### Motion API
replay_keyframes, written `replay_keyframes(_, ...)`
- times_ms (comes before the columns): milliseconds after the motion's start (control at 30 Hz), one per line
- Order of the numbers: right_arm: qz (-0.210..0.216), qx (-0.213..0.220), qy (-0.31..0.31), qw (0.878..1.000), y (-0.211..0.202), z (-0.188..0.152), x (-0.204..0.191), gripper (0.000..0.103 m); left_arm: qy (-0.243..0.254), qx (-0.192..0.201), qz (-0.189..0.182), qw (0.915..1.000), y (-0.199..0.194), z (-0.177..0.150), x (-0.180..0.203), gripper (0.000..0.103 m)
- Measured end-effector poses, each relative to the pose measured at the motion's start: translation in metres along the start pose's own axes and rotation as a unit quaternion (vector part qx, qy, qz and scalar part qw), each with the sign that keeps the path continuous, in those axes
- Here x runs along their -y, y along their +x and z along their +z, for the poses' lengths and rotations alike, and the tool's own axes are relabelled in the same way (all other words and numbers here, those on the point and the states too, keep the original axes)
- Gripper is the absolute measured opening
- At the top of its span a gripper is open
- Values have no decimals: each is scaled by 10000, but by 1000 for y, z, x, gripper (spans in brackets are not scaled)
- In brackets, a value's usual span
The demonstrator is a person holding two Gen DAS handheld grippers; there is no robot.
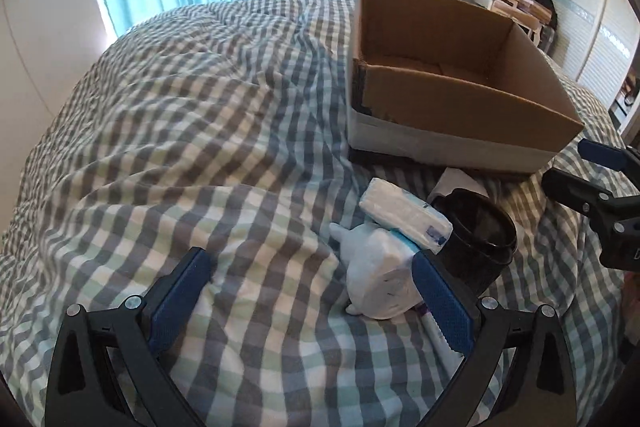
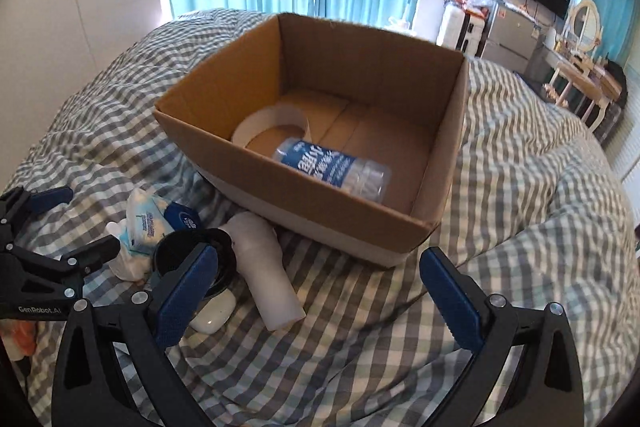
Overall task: Organize objects
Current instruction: 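Lift both tools out of the box back toward the remaining items, then grasp the white figure container with the left tool while the right tool grasps the black ring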
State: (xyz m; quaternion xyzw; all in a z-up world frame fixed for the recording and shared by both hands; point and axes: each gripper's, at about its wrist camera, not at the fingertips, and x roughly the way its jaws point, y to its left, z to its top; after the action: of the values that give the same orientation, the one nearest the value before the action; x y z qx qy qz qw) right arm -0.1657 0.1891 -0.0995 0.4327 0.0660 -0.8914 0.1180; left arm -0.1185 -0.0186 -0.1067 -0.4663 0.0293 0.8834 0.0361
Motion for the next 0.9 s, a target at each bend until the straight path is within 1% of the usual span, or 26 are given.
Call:
replay_keyframes(67, 46, -3, 76, 10000, 0, 0, 2, 102, 224, -74, 7, 9997, 3, -2, 10, 103)
replay_keyframes(200, 107, -11, 96, 9999, 1, -3, 4, 102, 599, -261, 165, 9977, 12, -2, 28, 103)
replay_keyframes(267, 136, -28, 137, 9998, 2, -4, 5, 102, 622, -378, 146, 9972, 18, -1, 32, 103)
replay_keyframes(333, 238, -6, 205, 9995, 2, -6, 8, 102, 674, -531, 234, 9960, 26, -1, 35, 103)
replay_keyframes(400, 275, 3, 267, 9993, 1, -7, 10, 102, 725, -517, 318, 9955, 29, -2, 40, 103)
replay_keyframes(467, 307, 18, 310, 9990, -1, -8, 12, 102, 726, -501, 301, 9956, 29, -1, 43, 102)
replay_keyframes(567, 310, 38, 328, 9990, -3, -9, 12, 102, 634, -458, 161, 9968, 29, 4, 45, 93)
replay_keyframes(600, 312, 41, 330, 9990, -3, -9, 12, 102, 593, -499, 81, 9970, 32, 6, 47, 89)
replay_keyframes(733, 265, -22, 245, 9993, -1, -12, 8, 102, 659, -644, 55, 9957, 48, 12, 60, 88)
replay_keyframes(767, 263, -45, 207, 9994, -1, -12, 6, 102, 669, -669, 32, 9955, 51, 13, 62, 84)
replay_keyframes(800, 256, -74, 142, 9995, 0, -13, 2, 101, 660, -706, -41, 9953, 54, 15, 64, 73)
replay_keyframes(833, 240, -99, 81, 9996, 1, -14, -1, 101, 640, -747, -164, 9950, 56, 16, 65, 66)
replay_keyframes(867, 227, -120, 22, 9997, 2, -15, -3, 101, 618, -805, -264, 9945, 59, 16, 64, 55)
replay_keyframes(900, 230, -144, -43, 9996, 2, -15, -6, 101, 611, -864, -276, 9940, 60, 16, 64, 55)
